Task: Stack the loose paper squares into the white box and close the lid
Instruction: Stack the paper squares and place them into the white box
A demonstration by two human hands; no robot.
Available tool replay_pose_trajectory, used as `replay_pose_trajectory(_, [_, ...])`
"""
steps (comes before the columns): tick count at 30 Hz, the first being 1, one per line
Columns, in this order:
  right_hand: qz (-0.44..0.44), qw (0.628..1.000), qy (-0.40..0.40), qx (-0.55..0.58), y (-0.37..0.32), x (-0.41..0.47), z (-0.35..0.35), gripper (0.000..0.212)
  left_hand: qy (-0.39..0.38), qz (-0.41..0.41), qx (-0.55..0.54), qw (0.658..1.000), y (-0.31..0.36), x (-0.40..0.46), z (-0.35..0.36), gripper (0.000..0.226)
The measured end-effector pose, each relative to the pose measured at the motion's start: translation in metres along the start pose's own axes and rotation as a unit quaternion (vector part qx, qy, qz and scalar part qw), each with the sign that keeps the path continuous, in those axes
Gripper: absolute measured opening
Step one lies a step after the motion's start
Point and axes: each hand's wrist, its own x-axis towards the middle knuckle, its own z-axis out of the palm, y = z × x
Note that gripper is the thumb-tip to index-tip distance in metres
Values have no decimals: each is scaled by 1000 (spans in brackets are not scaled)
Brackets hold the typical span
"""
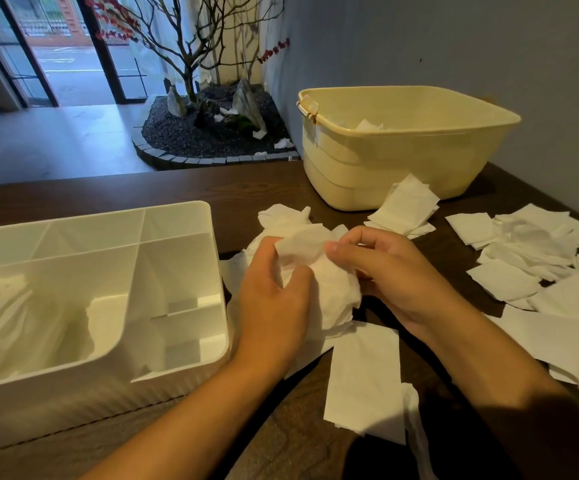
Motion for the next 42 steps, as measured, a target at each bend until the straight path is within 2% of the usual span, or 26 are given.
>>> replay_pose_trajectory(3, [-8,1000,11,-16,-2,-2,0,18,5,-26,-1,1000,-3,0,0,33])
replay_pose_trajectory(8, [10,998,59,-5,6,-2,11,19,-29,-34,-8,999,2,-2,3,50])
replay_pose_trajectory(13, [25,998,31,-43,1,-2,6,25,-29,-12,-5,999,-2,-1,4,52])
replay_pose_trajectory(15, [18,993,-11,-115,-7,-5,-6,27,-8,-6,-2,1000,-5,0,5,54])
replay_pose_trajectory(17, [2,956,-61,-287,-12,-7,-20,21,4,-6,12,1000,-9,2,4,57])
replay_pose_trajectory(19, [31,895,-121,-427,-15,-12,-27,29,6,-8,30,999,-10,2,4,61])
replay_pose_trajectory(21, [73,844,-162,-507,-15,-16,-27,44,8,-10,40,999,-10,2,5,64])
replay_pose_trajectory(23, [83,816,-187,-540,-15,-19,-24,43,14,-8,46,999,-11,2,5,66])
replay_pose_trajectory(25, [72,819,-202,-532,-12,-19,-22,32,17,-3,54,998,-13,2,6,65])
replay_pose_trajectory(28, [34,851,-179,-492,-10,-16,-23,6,20,4,71,997,-14,2,7,63])
replay_pose_trajectory(31, [-11,905,-79,-419,-10,-11,-27,8,26,7,70,997,-15,4,7,61])
replay_pose_trajectory(33, [-29,946,6,-322,-12,-6,-33,8,26,9,73,997,-16,5,7,61])
replay_pose_trajectory(35, [-18,961,14,-274,-14,-4,-36,13,27,12,79,996,-17,6,6,60])
replay_pose_trajectory(36, [-2,951,-16,-310,-13,-4,-36,19,26,12,80,996,-17,6,5,59])
replay_pose_trajectory(39, [69,868,-111,-478,-8,-7,-31,32,20,12,83,996,-16,6,6,57])
replay_pose_trajectory(42, [78,849,-133,-506,-7,-9,-26,27,11,15,83,996,-14,5,6,53])
